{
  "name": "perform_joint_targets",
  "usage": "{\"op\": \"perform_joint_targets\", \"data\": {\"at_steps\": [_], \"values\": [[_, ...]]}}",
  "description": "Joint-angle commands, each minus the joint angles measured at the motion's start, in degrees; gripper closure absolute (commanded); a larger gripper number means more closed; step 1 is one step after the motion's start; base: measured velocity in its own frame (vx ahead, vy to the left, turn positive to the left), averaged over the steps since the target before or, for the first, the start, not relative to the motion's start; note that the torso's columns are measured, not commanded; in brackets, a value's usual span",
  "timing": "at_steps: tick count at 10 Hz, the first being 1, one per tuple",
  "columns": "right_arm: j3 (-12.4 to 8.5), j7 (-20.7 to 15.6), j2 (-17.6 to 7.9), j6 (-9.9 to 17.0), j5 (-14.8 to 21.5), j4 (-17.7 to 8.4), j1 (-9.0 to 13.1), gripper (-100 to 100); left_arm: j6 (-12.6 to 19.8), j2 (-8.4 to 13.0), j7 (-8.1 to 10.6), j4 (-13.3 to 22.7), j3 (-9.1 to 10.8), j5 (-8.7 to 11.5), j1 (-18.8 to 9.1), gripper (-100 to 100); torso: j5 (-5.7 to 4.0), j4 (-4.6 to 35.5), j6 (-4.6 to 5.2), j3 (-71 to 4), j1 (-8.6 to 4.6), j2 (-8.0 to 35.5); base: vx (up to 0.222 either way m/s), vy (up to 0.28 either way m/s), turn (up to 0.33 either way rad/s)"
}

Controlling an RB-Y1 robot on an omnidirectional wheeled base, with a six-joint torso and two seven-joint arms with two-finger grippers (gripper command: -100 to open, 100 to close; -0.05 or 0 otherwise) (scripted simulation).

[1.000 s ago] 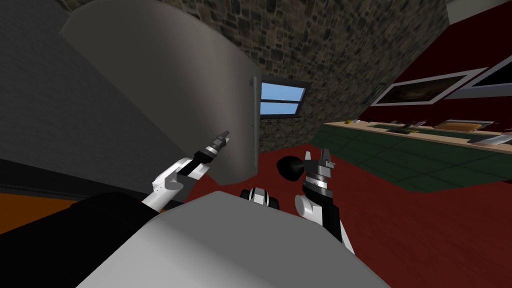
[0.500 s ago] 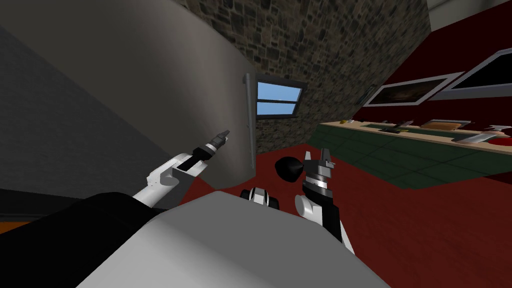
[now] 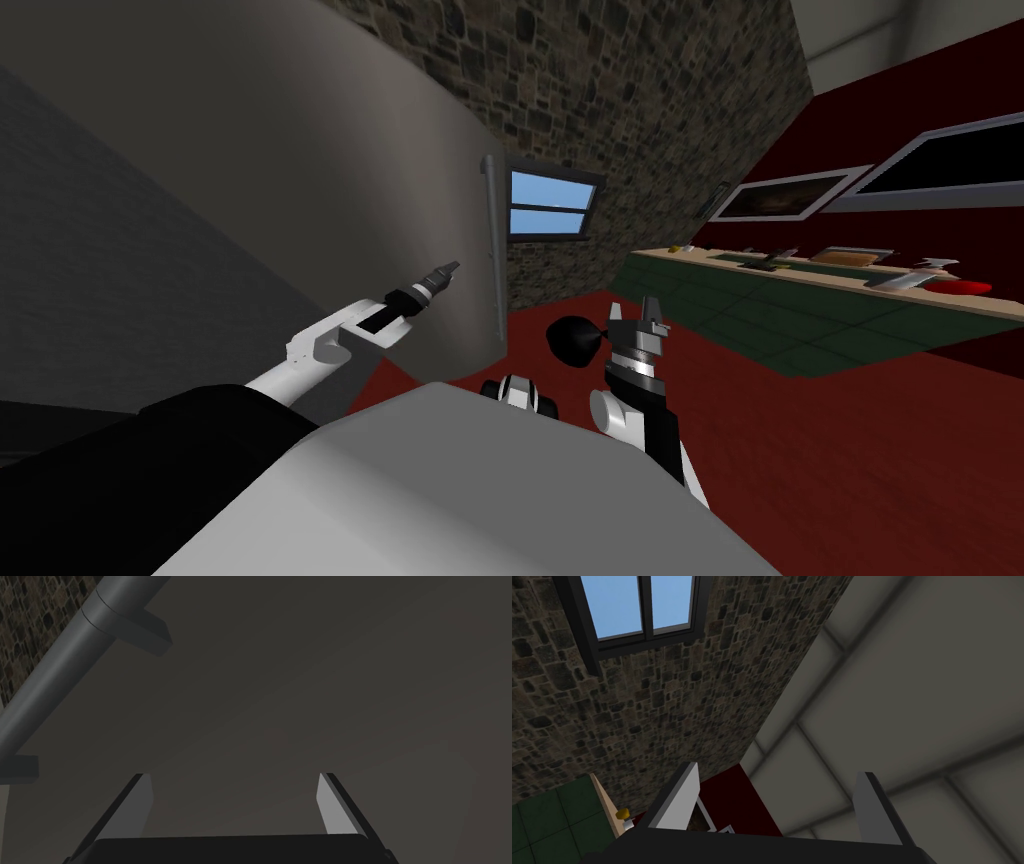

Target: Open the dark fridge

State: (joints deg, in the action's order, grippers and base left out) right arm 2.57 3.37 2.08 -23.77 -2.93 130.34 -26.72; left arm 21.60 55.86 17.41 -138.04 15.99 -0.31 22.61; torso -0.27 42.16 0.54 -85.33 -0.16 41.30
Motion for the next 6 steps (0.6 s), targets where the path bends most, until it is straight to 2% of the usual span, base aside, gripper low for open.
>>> {"op": "perform_joint_targets", "data": {"at_steps": [1,6], "values": [[0.0,0.0,0.0,0.0,0.0,0.0,0.0,0,4.4,4.4,1.74,-0.3,0.71,0.2,-0.9,-100,-0.07,0.0,0.17,-0.2,-0.1,-0.2,0.04,-0.042,-0.054],[0.0,0.0,0.0,0.0,0.0,0.0,0.0,0,10.5,10.7,4.65,-2.5,1.08,1.1,-1.2,-100,0.0,-0.4,0.52,-0.6,-0.19,-0.9,0.054,-0.043,-0.069]]}}
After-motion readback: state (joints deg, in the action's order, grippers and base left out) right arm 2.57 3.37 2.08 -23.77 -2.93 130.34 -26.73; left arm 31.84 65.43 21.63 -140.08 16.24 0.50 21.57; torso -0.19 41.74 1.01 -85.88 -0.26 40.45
